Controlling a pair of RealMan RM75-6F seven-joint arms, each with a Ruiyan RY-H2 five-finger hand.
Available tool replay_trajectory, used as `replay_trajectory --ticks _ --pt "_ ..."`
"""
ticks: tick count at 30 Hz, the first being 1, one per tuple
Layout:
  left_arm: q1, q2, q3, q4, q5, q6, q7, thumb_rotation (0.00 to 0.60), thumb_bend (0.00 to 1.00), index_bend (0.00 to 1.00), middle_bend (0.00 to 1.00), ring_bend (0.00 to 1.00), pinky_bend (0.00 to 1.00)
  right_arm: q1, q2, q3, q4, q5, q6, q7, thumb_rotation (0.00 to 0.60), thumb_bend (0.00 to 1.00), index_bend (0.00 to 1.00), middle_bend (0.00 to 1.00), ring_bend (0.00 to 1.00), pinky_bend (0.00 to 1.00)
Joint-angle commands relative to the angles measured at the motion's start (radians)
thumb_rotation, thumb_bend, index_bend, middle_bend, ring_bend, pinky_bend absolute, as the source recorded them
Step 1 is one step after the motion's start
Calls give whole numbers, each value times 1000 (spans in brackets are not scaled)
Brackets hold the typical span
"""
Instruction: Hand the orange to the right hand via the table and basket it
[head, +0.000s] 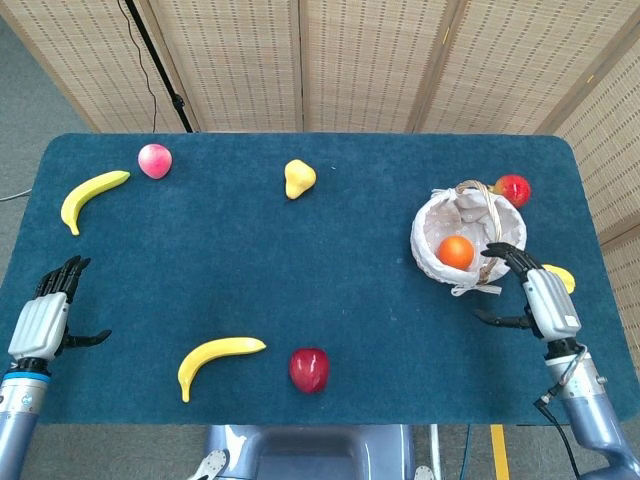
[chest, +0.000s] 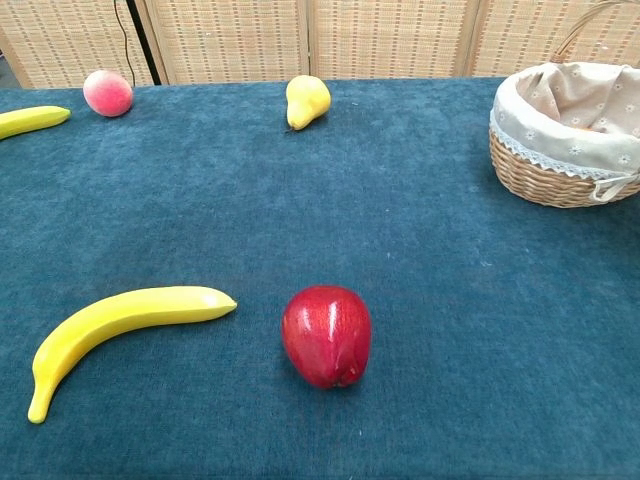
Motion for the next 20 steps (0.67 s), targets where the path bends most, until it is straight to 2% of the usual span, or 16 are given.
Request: replay_trajectory --ticks 1,5,10,17,20 --pt "0 -1 0 0 0 0 -2 600 67 0 0 0 0 -47 11 -30 -8 -16 43 1 600 0 243 193 197 242" --pt "1 -1 4 -1 6 2 1 600 66 0 0 0 0 -99 7 -51 11 -8 90 -16 600 0 243 191 189 228" --pt "0 -5 8 -6 18 3 8 600 66 0 0 0 0 -136 -14 -55 56 31 129 -111 600 0 246 191 176 209" --pt "-2 -15 19 -15 39 11 34 600 66 0 0 0 0 -164 -101 -28 144 71 207 -311 600 0 274 184 154 166" --pt "-1 -16 19 -20 41 15 37 600 66 0 0 0 0 -167 -121 -18 159 71 217 -324 600 0 279 184 154 166"
